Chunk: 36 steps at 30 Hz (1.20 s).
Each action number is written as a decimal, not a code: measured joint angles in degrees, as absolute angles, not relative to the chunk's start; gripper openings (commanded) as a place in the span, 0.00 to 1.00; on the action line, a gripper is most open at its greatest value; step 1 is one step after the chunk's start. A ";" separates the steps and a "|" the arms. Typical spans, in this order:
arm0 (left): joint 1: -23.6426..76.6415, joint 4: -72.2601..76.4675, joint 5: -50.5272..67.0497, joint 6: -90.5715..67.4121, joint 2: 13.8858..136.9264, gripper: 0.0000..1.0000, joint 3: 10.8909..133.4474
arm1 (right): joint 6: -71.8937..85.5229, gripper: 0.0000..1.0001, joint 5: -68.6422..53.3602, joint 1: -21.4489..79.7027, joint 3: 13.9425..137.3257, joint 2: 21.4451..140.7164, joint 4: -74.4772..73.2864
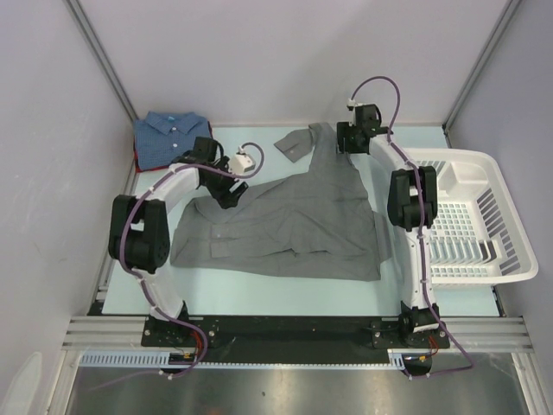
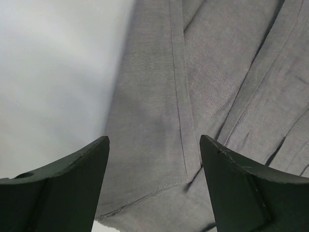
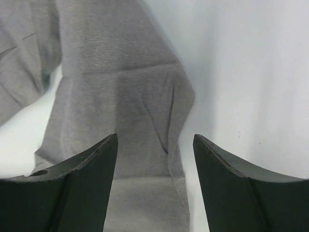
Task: Fold and stack the long sleeve shirts
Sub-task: Fold the shirt
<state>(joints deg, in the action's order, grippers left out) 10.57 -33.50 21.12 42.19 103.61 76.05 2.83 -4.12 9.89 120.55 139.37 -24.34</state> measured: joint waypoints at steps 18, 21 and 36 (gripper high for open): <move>18.13 -29.69 4.23 45.67 109.34 0.83 73.32 | 3.84 0.68 -1.41 9.82 125.49 144.75 -26.28; 18.09 -29.21 1.32 45.95 109.40 0.78 73.38 | 4.43 0.68 -1.48 9.78 126.93 145.25 -26.74; 14.26 -27.33 -4.58 46.61 109.86 0.44 76.34 | 5.82 0.67 -2.92 9.23 128.75 146.19 -29.08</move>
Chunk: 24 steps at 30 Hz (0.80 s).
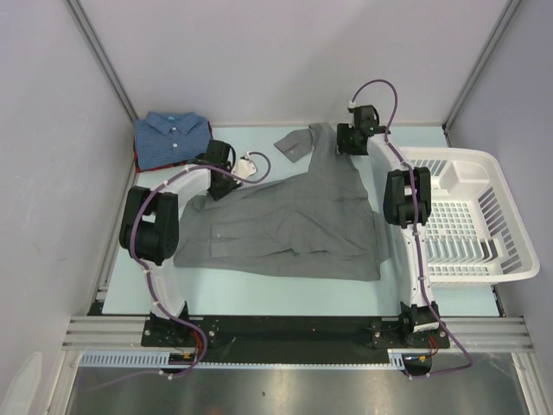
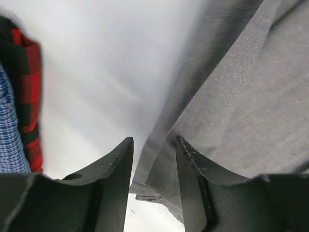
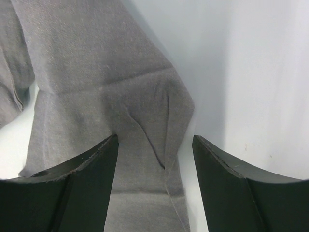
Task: Fold and stack the long sleeve shirts
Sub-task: Fold the shirt
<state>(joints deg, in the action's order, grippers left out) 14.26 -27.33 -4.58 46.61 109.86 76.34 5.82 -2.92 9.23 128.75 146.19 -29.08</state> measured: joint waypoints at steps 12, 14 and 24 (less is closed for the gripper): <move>10.76 -28.99 -4.12 46.44 112.53 0.40 80.51 | 9.67 0.09 -4.47 8.60 132.49 148.55 -30.33; 9.76 -29.67 -3.95 46.46 112.53 0.37 81.17 | 10.15 0.00 -4.32 8.38 132.49 148.55 -30.59; 8.10 -34.96 5.41 47.22 110.21 0.73 80.58 | 10.46 0.00 -4.34 8.14 131.59 148.38 -29.69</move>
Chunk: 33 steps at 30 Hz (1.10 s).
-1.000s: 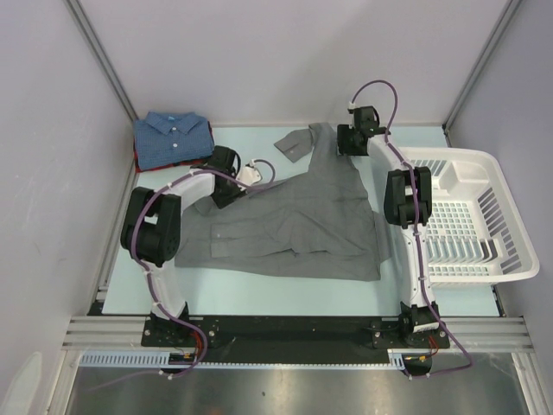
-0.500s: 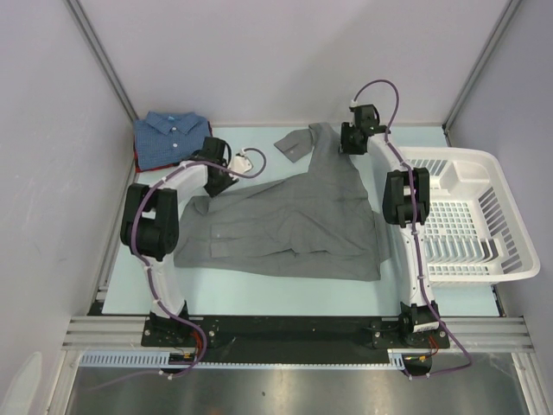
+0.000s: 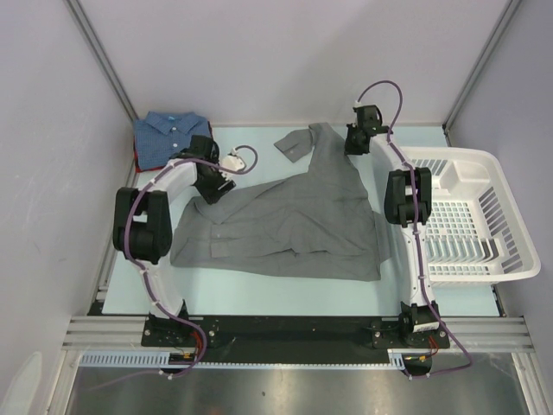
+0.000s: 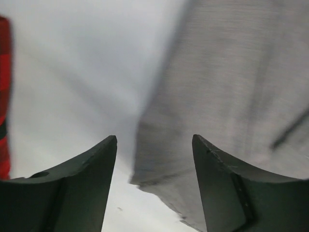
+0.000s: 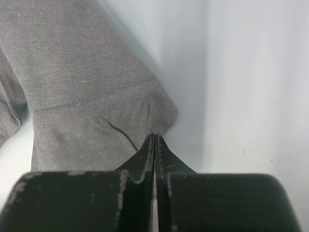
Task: Fold and stack the long sleeve shirts
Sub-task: Fold the shirt
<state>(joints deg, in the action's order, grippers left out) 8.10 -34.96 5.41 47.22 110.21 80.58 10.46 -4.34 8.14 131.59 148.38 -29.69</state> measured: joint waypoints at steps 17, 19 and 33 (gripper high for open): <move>14.85 -38.30 9.56 47.09 105.45 0.57 70.57 | 8.97 0.00 -3.88 9.58 126.91 145.23 -27.05; 14.83 -38.22 9.19 47.11 105.45 0.44 69.65 | 8.97 0.00 -3.88 9.65 126.17 144.31 -26.85; 13.72 -36.45 4.38 48.07 105.45 0.00 72.31 | 8.69 0.00 -4.23 9.80 120.42 138.50 -23.77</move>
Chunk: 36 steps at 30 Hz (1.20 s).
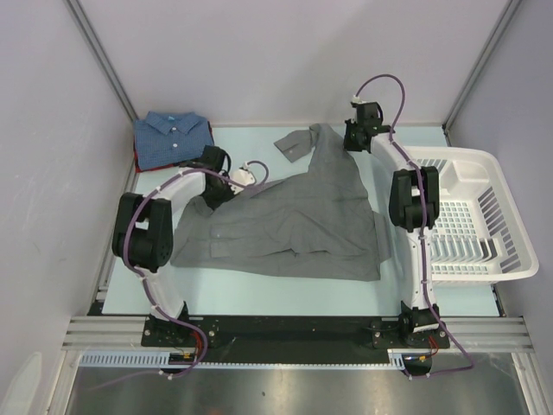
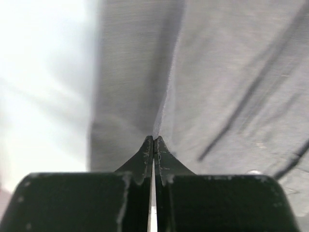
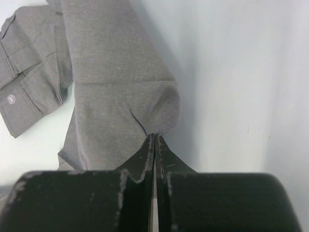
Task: Fold and stack the long sleeve shirts
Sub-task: Fold the shirt
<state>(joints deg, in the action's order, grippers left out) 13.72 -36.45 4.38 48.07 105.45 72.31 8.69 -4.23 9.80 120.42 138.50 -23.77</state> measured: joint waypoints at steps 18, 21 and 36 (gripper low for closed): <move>6.94 -37.19 3.79 61.89 107.48 0.00 83.07 | 7.27 0.00 -11.77 10.02 106.04 120.79 -19.84; 6.24 -37.19 4.80 63.90 107.44 0.00 83.05 | 6.74 0.00 -12.62 10.02 101.45 116.03 -19.44; 3.73 -35.62 11.20 73.49 101.82 0.00 78.00 | 6.13 0.00 -13.56 10.55 80.12 92.53 -19.92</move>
<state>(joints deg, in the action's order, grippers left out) 3.73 -35.62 11.20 73.49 101.82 78.00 6.13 -13.56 10.55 80.12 92.53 -19.92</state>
